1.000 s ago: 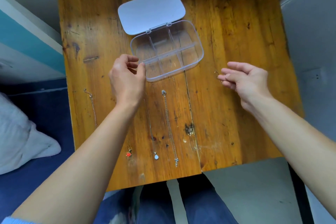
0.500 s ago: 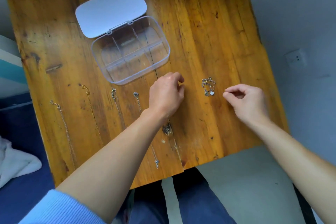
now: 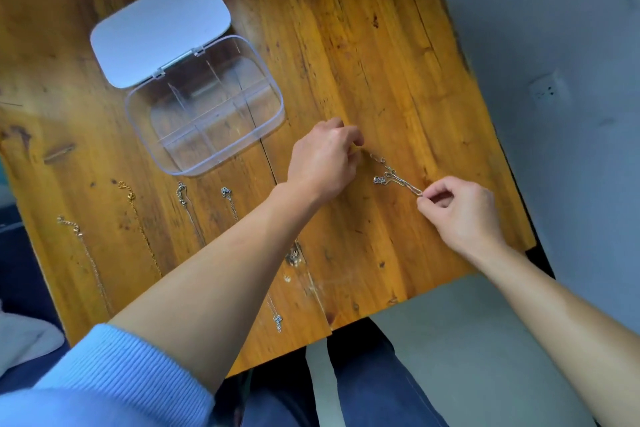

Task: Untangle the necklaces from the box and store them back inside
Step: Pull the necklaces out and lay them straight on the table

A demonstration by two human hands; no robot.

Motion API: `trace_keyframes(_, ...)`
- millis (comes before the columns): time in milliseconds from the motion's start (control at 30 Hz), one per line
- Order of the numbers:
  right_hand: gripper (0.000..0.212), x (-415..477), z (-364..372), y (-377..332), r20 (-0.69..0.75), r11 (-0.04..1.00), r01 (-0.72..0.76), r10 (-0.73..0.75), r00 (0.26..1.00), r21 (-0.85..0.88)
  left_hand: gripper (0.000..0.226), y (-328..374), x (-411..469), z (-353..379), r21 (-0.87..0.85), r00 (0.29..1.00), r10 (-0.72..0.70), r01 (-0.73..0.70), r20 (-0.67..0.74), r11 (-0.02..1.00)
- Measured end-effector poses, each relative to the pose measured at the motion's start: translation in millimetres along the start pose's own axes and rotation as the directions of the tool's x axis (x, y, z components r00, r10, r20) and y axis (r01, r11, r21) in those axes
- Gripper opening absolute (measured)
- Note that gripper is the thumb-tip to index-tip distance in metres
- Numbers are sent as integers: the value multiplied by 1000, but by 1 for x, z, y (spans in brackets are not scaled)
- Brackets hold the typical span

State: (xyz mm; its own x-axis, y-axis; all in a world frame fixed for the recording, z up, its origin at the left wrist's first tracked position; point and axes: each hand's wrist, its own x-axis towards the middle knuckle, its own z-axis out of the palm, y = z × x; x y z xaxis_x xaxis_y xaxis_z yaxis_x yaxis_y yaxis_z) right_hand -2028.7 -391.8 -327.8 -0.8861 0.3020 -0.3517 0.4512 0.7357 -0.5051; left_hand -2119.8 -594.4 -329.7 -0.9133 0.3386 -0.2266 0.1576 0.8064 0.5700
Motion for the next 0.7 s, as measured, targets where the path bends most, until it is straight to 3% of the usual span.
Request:
trace_keyframes(167,19,0,-12,15,96,897,-195,171,981,396,30,23,1,16,98,977,161,-175,143,980)
trace_keyframes(300,18,1,-21,20,183,739,-330,276,944,587,18,34,3,24,197,969,177,-211,174,958)
trace_keyframes(433,17,6,-34,19,233,586,-369,296,926,721,17,36,0,24,276,959,193,-246,205,929)
trace_keyframes(567,16,10,-48,9,268,431,-358,256,929,828,11,22,-21,19,236,973,136,-179,186,955)
trace_keyframes(700,21,7,-51,-9,325,412,-368,171,930,834,14,5,-44,13,80,993,39,-48,108,996)
